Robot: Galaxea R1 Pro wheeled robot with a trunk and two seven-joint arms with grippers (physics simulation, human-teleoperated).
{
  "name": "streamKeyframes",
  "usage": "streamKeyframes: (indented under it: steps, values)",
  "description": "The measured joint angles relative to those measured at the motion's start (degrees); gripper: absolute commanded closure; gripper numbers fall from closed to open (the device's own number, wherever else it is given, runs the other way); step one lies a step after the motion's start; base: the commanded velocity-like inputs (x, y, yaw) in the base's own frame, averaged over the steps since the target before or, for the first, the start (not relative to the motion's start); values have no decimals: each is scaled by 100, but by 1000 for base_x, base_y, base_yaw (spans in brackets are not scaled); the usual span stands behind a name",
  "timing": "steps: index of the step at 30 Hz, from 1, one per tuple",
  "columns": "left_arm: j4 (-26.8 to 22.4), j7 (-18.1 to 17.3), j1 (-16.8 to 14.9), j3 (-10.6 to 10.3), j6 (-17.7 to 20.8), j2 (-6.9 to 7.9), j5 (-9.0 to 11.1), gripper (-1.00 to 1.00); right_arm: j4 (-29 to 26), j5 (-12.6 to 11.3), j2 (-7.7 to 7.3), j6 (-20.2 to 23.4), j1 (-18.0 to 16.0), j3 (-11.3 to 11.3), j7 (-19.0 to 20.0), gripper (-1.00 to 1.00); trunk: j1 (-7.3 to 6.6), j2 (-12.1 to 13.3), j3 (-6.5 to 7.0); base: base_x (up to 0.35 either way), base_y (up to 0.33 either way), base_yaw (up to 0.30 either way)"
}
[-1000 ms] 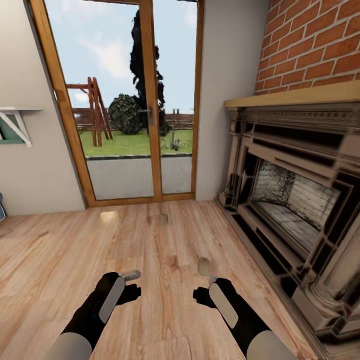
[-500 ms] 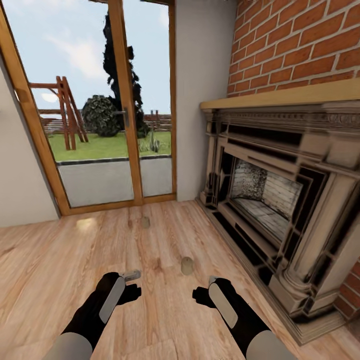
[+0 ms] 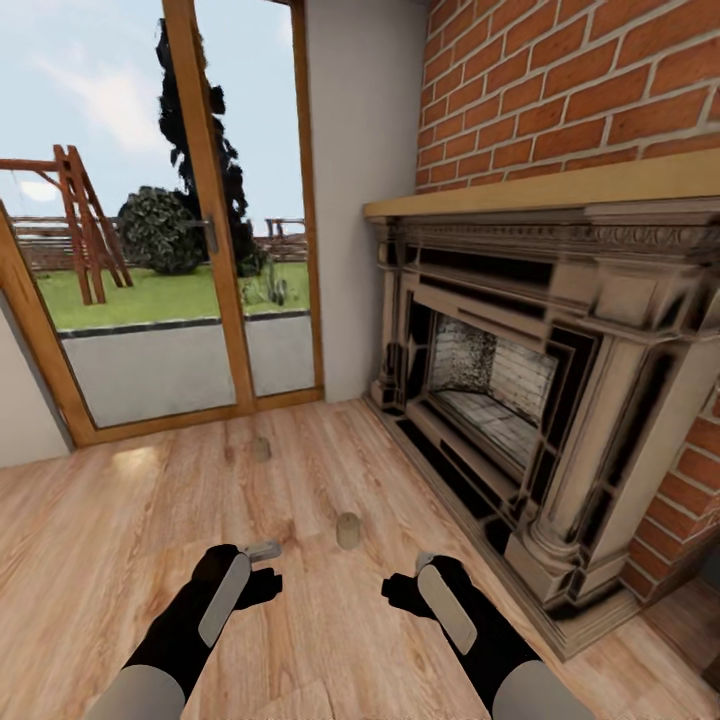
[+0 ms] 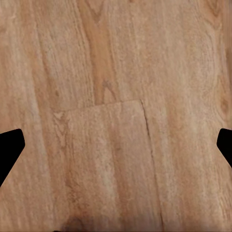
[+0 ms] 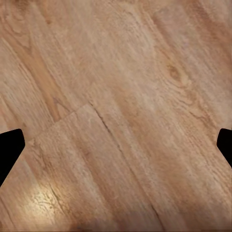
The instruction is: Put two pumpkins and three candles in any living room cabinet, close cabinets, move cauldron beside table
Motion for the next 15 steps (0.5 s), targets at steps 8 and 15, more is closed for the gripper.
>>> streamKeyframes:
  steps: [8,15]
  values:
    - [3,8,0,-1,0,-6,5,-100,0,-399,-151,2,0,0,8,-100,0,0,-72,0,0,-25]
    - [13,26,0,-38,0,-1,-2,-100,0,-502,-170,-5,0,0,5,-100,0,0,-138,0,0,-87]
